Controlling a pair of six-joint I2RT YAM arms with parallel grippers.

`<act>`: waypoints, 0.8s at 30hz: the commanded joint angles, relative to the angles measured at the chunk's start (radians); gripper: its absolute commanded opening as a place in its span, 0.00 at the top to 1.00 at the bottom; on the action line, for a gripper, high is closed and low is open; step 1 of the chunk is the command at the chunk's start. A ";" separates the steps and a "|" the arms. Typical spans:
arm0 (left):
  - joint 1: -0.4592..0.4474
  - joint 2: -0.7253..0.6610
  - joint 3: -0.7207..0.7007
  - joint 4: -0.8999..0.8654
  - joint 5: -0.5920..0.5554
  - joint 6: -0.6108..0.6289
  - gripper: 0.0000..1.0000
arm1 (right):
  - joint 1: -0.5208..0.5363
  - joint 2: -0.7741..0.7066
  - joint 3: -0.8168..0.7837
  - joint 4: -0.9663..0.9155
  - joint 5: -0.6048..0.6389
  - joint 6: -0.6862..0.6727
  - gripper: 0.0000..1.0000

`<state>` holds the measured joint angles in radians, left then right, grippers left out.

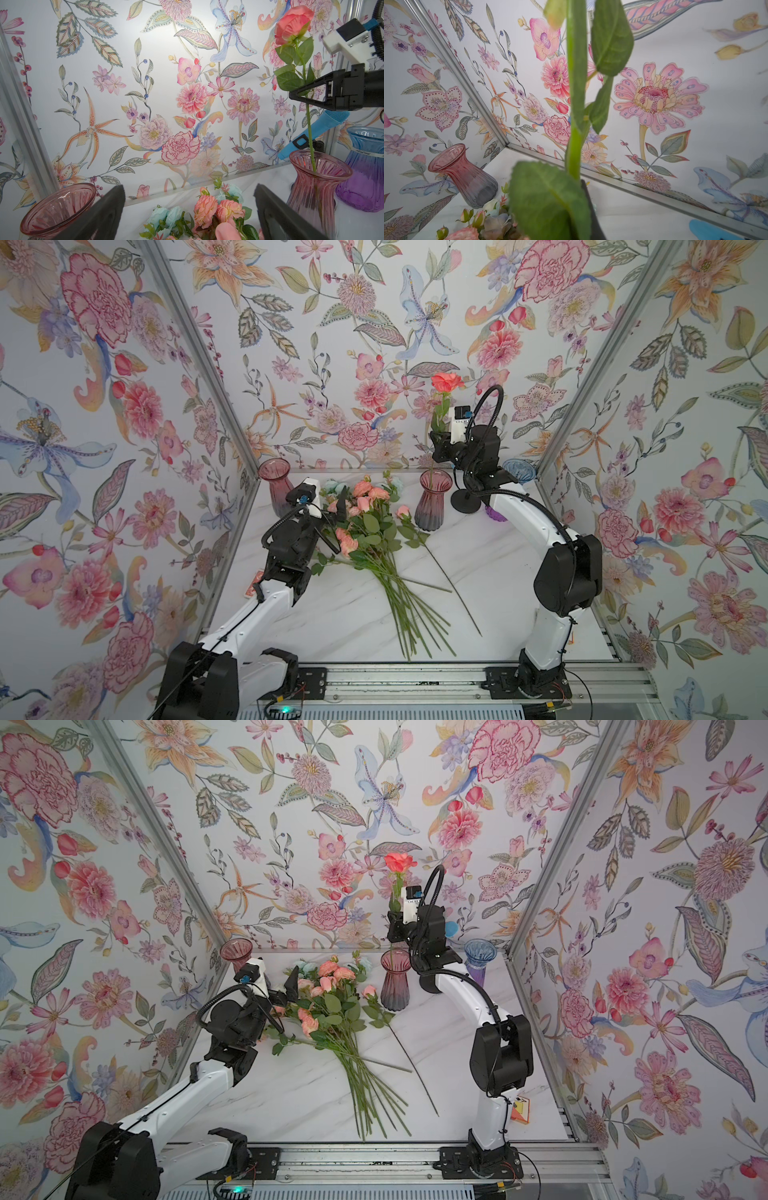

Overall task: Place the pink flowers into the vase
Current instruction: Place the flower in the vase.

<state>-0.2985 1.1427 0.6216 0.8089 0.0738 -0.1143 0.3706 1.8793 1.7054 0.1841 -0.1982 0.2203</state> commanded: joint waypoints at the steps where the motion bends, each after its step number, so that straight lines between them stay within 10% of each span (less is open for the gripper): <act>1: -0.015 0.005 0.036 0.023 0.024 0.028 0.00 | -0.005 -0.048 -0.022 0.055 0.004 0.011 0.87; 13: -0.024 -0.011 0.013 0.003 0.041 0.015 0.00 | -0.009 -0.089 -0.111 0.046 0.018 0.012 0.67; 24: -0.050 -0.003 0.003 -0.064 0.025 -0.049 0.00 | -0.011 -0.223 -0.209 0.010 0.019 -0.010 0.15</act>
<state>-0.3328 1.1427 0.6228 0.7769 0.0978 -0.1333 0.3649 1.7119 1.5280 0.1951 -0.1776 0.2161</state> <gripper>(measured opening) 0.998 0.833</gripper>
